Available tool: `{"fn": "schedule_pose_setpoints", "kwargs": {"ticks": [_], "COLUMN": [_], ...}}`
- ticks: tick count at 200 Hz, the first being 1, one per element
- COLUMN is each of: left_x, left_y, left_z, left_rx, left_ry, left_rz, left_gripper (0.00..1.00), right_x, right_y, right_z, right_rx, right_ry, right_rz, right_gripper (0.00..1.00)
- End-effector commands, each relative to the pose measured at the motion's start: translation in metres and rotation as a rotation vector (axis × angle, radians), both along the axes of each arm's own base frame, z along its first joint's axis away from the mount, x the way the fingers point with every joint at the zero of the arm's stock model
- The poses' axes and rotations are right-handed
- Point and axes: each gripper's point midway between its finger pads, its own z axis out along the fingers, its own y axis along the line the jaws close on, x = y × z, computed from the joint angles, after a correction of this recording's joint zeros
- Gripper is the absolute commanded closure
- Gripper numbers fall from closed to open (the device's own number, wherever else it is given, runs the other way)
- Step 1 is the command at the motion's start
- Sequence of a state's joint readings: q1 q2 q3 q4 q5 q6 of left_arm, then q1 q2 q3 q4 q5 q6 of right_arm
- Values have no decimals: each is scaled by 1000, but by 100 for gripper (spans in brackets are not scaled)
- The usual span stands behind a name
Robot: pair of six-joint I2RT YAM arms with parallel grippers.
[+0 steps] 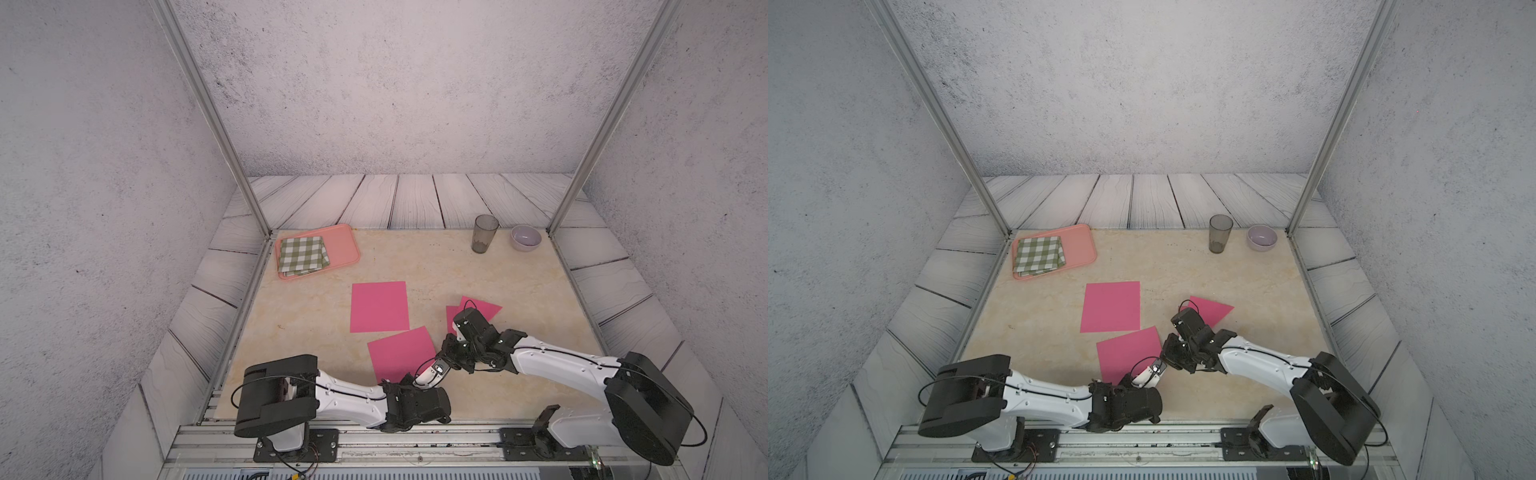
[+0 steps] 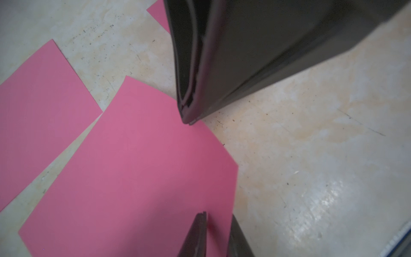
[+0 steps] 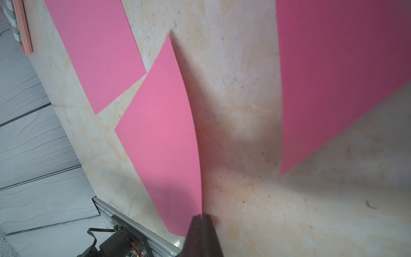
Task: Fold the square paper diagonally
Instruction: Fold the paper at the center of the board.
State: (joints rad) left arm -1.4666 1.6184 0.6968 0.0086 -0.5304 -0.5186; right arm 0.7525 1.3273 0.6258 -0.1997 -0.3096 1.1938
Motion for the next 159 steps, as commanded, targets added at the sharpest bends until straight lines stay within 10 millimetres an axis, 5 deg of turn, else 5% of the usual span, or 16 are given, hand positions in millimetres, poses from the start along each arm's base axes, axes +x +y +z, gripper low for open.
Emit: {"fn": "schedule_pose_setpoints", "kwargs": {"ticks": [1,66,90,159], "left_x": [3,0,0,-7], "left_y": [0,-1,0,-1], "left_z": [7,17,18,27], "left_rx": [-1,4,10,-18], "left_ry": [-18,-20,-22,-26], "left_rz": [0,-32,-44,-92], "left_gripper": [84,91,93,97], "right_x": [-7,-8,-7,-8], "right_y": [0,2,1,-32], "right_z": [4,6,12,35], "right_rx": [20,39,46,-16], "right_ry": [-3,-18,-46,-179], "right_rz": [13,35,42,7], "right_gripper": [100,100,93,78]}}
